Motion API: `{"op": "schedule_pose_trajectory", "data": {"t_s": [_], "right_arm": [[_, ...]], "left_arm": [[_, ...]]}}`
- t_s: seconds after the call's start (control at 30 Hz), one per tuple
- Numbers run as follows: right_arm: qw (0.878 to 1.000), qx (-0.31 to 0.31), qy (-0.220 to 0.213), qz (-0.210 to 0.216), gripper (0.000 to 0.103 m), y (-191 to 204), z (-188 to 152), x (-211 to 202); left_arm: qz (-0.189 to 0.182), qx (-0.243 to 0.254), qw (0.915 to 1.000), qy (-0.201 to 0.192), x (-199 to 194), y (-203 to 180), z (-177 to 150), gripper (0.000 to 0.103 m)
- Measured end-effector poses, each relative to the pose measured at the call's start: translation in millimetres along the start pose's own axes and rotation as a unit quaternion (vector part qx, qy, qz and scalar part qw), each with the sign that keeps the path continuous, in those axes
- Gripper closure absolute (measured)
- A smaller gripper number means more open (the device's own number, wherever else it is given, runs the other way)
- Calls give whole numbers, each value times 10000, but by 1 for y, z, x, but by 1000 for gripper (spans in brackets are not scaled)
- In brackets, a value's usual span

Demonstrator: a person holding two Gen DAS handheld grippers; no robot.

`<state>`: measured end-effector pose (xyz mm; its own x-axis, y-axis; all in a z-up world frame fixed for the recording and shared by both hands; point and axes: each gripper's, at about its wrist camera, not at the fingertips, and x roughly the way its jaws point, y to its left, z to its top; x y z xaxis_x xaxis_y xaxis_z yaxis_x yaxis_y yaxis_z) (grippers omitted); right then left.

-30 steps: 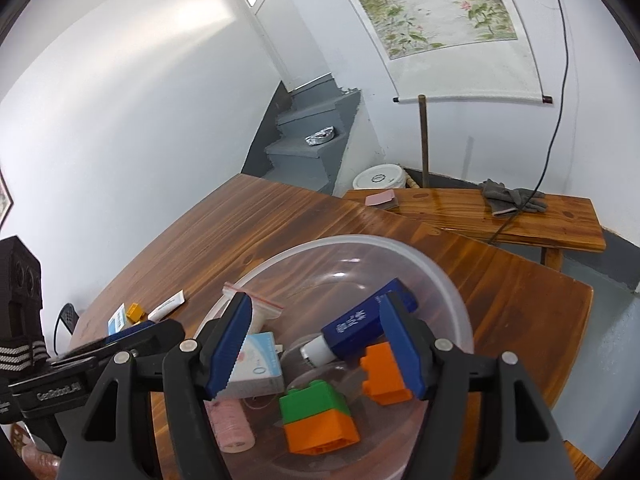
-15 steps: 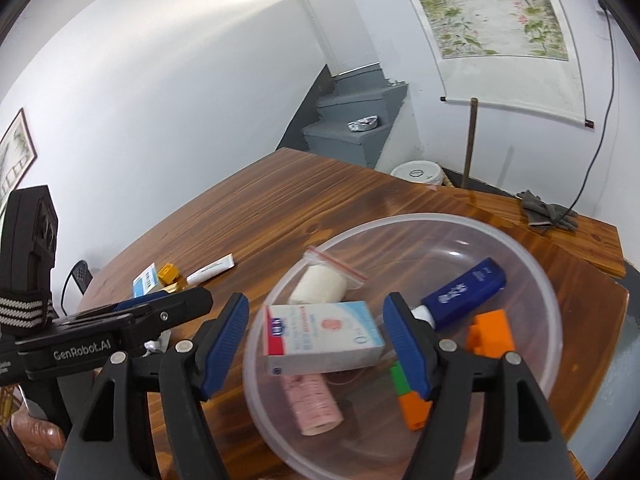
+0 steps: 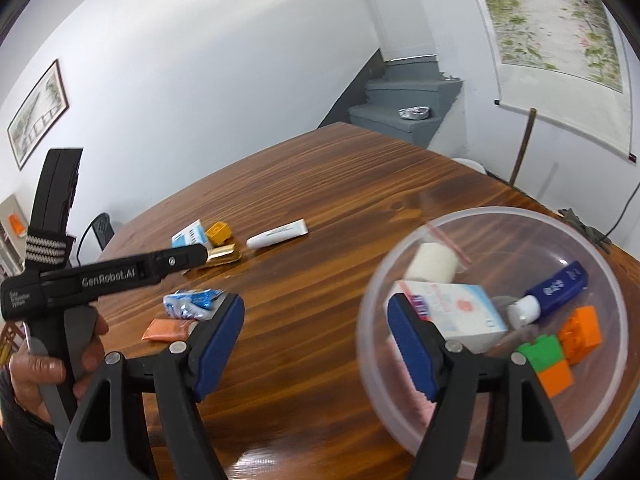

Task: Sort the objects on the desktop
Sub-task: 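Move both open tools back toward the snack packet and orange tube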

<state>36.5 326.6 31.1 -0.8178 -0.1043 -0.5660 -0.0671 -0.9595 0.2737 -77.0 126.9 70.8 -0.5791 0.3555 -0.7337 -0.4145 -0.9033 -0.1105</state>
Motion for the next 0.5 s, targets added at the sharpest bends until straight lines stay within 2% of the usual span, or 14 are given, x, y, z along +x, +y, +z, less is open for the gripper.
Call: {"op": "schedule_pose_trajectory", "data": {"t_s": [0.23, 0.5], "right_arm": [[9984, -288, 407, 280, 25, 40, -9, 26], [9937, -452, 848, 574, 25, 74, -15, 56]], "left_arm": [[290, -53, 9994, 164, 4, 40, -1, 21], [375, -276, 9988, 180, -2, 67, 1, 21]]}}
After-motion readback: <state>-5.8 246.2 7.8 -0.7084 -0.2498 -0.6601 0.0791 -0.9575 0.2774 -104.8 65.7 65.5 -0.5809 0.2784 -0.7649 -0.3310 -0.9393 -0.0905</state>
